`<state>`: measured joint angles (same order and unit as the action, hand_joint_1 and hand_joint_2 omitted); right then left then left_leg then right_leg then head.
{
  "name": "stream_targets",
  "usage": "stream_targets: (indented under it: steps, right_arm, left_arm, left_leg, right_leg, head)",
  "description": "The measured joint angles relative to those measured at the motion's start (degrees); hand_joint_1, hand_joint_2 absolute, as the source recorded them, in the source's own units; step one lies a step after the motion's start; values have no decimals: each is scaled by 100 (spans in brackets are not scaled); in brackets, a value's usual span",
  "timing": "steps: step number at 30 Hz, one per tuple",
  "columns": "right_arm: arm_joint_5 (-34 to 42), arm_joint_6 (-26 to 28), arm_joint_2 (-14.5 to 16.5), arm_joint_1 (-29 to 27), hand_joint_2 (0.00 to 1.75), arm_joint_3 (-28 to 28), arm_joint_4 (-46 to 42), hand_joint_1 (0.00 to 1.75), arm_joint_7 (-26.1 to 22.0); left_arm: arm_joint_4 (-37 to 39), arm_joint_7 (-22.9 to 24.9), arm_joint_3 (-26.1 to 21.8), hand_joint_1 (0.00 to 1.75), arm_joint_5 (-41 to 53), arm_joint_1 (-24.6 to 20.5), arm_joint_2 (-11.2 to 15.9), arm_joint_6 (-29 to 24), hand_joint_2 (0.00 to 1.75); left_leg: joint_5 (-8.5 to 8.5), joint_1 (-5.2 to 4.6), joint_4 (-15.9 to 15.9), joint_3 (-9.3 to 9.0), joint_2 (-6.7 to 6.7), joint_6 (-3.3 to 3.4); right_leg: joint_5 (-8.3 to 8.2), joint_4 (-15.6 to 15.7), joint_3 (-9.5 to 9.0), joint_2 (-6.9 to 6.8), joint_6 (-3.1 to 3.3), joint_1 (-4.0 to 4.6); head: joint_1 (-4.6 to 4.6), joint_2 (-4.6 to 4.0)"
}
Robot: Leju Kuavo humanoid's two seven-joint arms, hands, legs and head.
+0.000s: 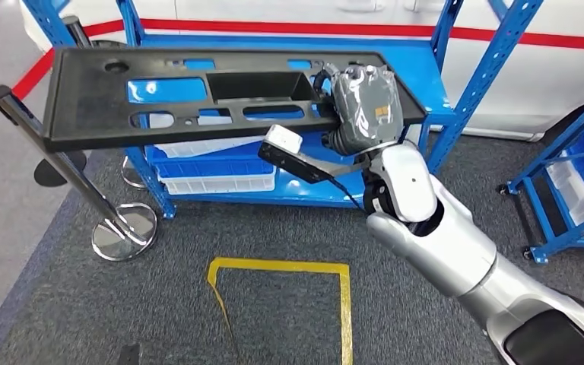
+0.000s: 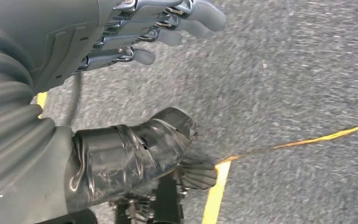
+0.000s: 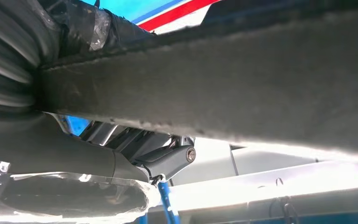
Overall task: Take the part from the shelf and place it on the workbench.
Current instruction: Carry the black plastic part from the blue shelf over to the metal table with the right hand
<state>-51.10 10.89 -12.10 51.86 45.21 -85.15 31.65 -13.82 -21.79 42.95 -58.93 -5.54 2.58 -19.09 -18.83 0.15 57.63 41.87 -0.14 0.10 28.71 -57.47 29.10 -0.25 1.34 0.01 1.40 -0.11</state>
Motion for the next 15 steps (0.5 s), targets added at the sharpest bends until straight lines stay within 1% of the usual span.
stream_targets:
  steps: [1,2,3,4,5,6,7,8,9,10,11,12,13,14,15]
  right_arm:
    - [4,-19,-2,0,175,1,0,175,4]
    - [7,-34,-3,2,175,1,0,175,7]
    - [7,-42,-4,4,175,1,0,175,7]
    - [7,-46,-6,5,175,1,0,175,8]
    - [7,-49,-8,6,175,1,0,175,8]
    - [7,-50,-9,6,175,1,0,175,8]
    - [7,-50,-10,6,175,1,0,175,8]
    - [7,-50,-11,6,175,1,-1,175,8]
    - [12,-50,-15,8,175,0,-3,175,10]
    - [31,-52,-21,12,175,-1,-5,175,13]
    - [61,-57,-26,18,175,-2,-8,175,16]
    - [97,-62,-31,25,175,-3,-11,175,20]
    - [131,-67,-33,29,175,-3,-12,175,21]
    - [154,-71,-39,30,175,-3,-12,175,21]
    - [168,-79,-49,35,175,-3,-12,175,21]
  left_arm:
    - [2,4,-2,0,-2,17,1,-2,175]
    - [3,6,-3,0,-2,26,-3,-2,175]
    - [3,8,-3,0,-2,32,-7,-2,175]
    - [3,9,-3,0,-2,28,-9,-2,175]
    - [3,9,-4,0,-2,19,-9,-2,175]
    - [3,9,-4,0,-2,10,-9,-2,175]
    - [3,9,-5,0,-2,5,-9,-2,175]
    - [3,9,-5,0,-2,1,-9,-2,175]
    - [3,7,-5,0,-3,-5,-9,-2,175]
    - [3,4,-7,0,-5,-14,-9,-1,175]
    - [3,-1,-8,0,-11,-22,-9,-1,175]
    - [3,-5,-10,0,-21,-29,-9,0,175]
    - [3,-7,-11,0,-31,-32,-9,1,175]
    - [3,-7,-11,0,-43,-30,-9,2,175]
    - [3,-6,-11,0,-51,-29,-10,3,175]
  left_leg:
    - [-228,4,153,58,-8,-39]
    - [-554,25,431,124,-9,-78]
    - [-868,40,795,181,-5,-116]
    - [-1065,55,1168,218,-4,-147]
    - [-1108,66,1467,217,-3,-172]
    - [-1011,75,1612,149,-3,-190]
    - [-852,84,1569,-6,-2,-199]
    - [-743,92,1343,-246,-3,-200]
    - [-760,89,988,-542,-4,-187]
    - [-855,78,630,-798,-8,-158]
    - [-964,61,364,-965,-12,-120]
    - [-1034,41,214,-1042,-16,-77]
    - [-1014,32,155,-1032,-16,-28]
    - [-949,39,125,-1006,-1,17]
    - [-880,51,85,-976,14,65]
  right_leg:
    - [-89,22,61,-8,43,-21]
    - [-164,21,129,-14,75,-22]
    - [-232,10,217,-15,98,-19]
    - [-291,-10,308,-16,105,-15]
    - [-345,-41,407,-17,99,-15]
    - [-393,-83,512,-17,88,-17]
    - [-435,-136,620,-16,74,-22]
    - [-469,-198,719,-15,54,-27]
    - [-496,-256,804,-12,29,-24]
    - [-526,-299,864,-13,-1,-22]
    - [-563,-320,900,-17,-33,-22]
    - [-610,-317,923,-21,-68,-24]
    - [-665,-297,932,-23,-104,-25]
    - [-674,-292,948,-15,-136,-28]
    - [-590,-339,981,-4,-166,-26]
  head:
    - [13,0]
    - [23,0]
    - [34,0]
    - [38,0]
    - [37,0]
    - [38,0]
    - [40,0]
    - [42,0]
    - [42,0]
    - [39,0]
    - [36,0]
    - [38,0]
    - [36,0]
    - [39,0]
    - [34,0]
